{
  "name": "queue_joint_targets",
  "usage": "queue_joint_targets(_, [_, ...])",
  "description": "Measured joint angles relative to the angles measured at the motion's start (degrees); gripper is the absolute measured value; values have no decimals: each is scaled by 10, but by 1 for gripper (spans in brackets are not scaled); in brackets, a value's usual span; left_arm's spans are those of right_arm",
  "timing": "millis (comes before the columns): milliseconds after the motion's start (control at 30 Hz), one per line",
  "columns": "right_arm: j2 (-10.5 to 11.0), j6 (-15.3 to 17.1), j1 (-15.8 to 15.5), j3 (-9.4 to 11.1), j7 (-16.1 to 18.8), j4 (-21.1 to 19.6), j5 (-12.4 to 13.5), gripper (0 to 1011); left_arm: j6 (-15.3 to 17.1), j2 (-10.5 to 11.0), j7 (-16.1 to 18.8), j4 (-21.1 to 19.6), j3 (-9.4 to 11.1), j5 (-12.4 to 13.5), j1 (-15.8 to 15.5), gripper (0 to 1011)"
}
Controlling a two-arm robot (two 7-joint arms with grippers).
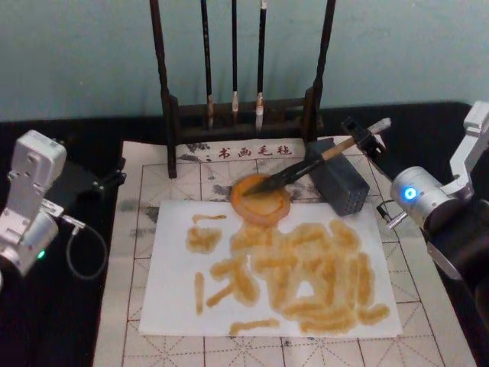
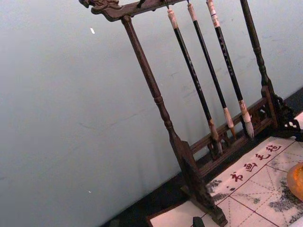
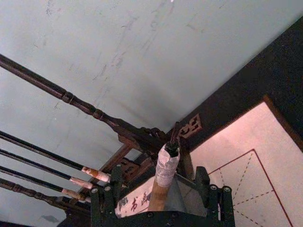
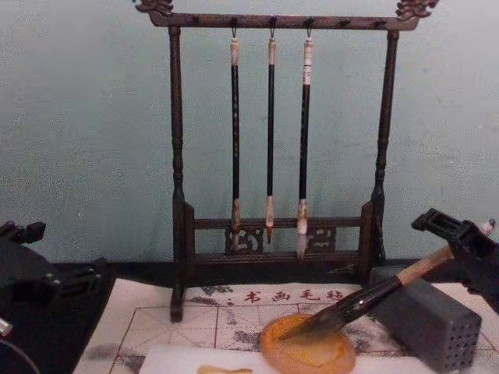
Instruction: Pick up the brush from the inkstone, write on the paper, then place the brush back to its original position.
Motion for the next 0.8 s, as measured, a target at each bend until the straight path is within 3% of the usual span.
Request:
queue_joint_targets(200, [0, 1, 0, 1, 1, -1, 0, 1000, 0, 0, 0, 0, 0, 0, 0, 1001])
queue_joint_targets(433, [0, 1, -1, 1, 1, -1, -1, 865, 0, 0, 0, 0, 0, 0, 0, 1001])
queue_joint_targets(800, [0, 2, -1, 2, 2, -2, -2, 502, 0, 0, 0, 0, 0, 0, 0, 1001])
